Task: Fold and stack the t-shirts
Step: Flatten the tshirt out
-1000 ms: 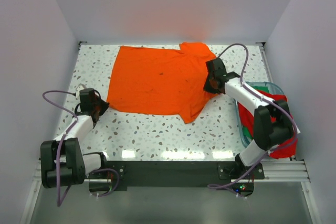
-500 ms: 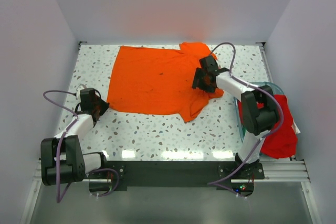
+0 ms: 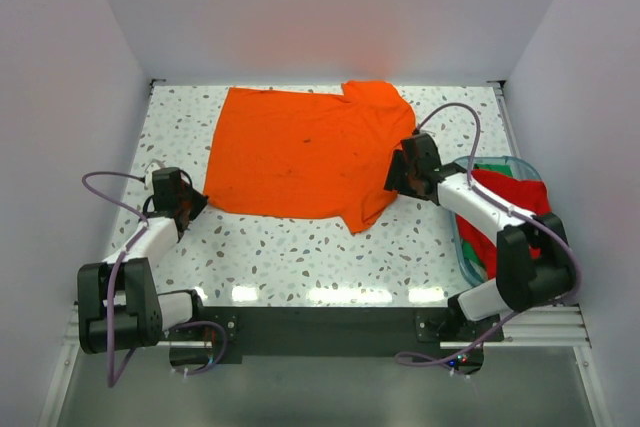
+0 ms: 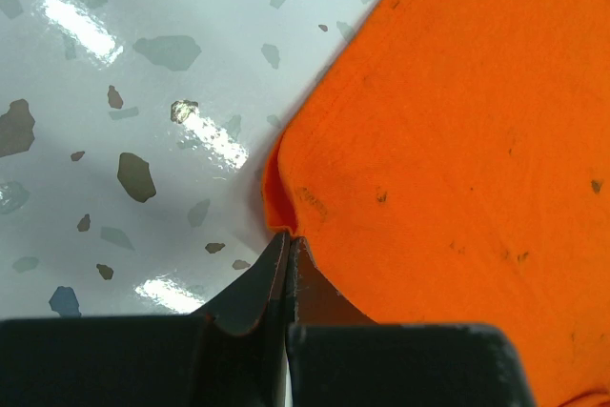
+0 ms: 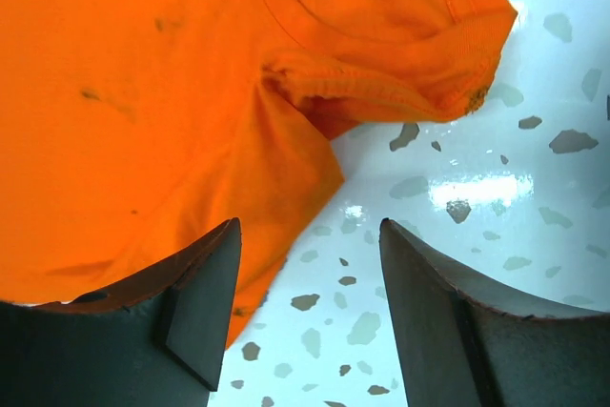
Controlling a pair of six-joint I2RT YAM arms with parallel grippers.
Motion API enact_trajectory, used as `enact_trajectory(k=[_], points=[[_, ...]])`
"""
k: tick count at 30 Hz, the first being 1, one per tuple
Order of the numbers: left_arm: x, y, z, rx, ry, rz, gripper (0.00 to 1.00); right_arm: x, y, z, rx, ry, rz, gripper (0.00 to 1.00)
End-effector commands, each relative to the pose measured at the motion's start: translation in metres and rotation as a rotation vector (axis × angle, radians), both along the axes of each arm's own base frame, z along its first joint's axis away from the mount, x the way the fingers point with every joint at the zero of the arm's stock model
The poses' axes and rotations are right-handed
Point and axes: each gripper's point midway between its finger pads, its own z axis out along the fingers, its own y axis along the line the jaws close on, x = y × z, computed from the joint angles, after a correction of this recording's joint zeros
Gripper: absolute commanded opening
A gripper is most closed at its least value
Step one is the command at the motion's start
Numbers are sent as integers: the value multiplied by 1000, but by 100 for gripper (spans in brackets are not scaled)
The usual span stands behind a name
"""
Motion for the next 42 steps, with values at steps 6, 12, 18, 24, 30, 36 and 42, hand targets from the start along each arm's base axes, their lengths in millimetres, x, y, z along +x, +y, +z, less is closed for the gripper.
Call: enact_trajectory(k=[6, 12, 18, 24, 30, 36, 42], points=[[13, 4, 17, 5, -71, 20, 0, 20, 8, -26, -10, 13, 20, 52], [14, 4, 18, 7, -72, 17, 0, 27, 16, -37, 5, 48, 31, 30], [14, 4, 19, 6, -74, 18, 0, 38, 25, -17, 35, 29, 43, 8], [14, 5, 18, 7, -72, 23, 0, 53, 39, 5, 75, 20, 57, 4], [15, 5, 17, 6, -69, 19, 0, 70, 55, -1, 95, 44, 75, 7], [16, 5, 16, 6, -65, 21, 0, 73, 53, -7, 74, 52, 74, 44], [14, 6, 14, 8, -61, 24, 0, 57, 27, 13, 15, -28, 19, 56]])
